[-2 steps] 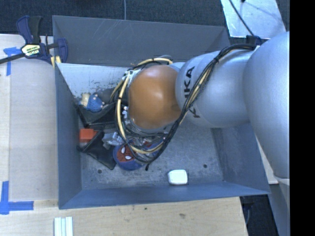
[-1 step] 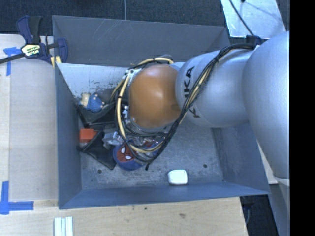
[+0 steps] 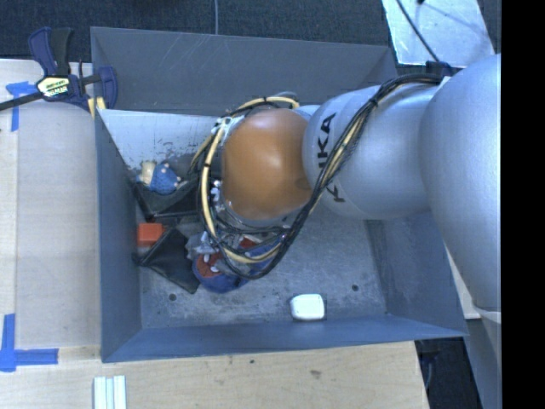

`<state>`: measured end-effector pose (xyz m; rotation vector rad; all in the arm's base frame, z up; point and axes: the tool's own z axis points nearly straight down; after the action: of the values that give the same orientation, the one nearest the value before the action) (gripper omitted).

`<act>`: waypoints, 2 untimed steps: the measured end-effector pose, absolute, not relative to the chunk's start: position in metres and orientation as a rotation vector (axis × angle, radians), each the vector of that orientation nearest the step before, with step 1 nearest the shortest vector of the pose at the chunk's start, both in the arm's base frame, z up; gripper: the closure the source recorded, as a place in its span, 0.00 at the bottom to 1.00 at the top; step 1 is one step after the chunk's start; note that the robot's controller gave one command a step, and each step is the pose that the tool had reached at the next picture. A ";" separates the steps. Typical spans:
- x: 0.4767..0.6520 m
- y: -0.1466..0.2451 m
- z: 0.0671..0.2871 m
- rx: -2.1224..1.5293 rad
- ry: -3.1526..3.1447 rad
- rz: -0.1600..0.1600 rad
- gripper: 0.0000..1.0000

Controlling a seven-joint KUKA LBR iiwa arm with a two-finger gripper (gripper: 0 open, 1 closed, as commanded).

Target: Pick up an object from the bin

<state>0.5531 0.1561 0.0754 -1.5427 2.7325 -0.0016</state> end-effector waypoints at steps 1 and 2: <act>0.555 0.157 0.128 -1.535 2.731 -0.002 1.00; 0.556 0.157 0.156 -1.530 2.735 -0.001 1.00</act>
Offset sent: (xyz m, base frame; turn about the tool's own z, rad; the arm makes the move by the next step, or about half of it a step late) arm -0.0001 0.0000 0.0486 0.0000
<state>0.5565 0.1570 0.1559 -1.5302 2.7355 -0.0010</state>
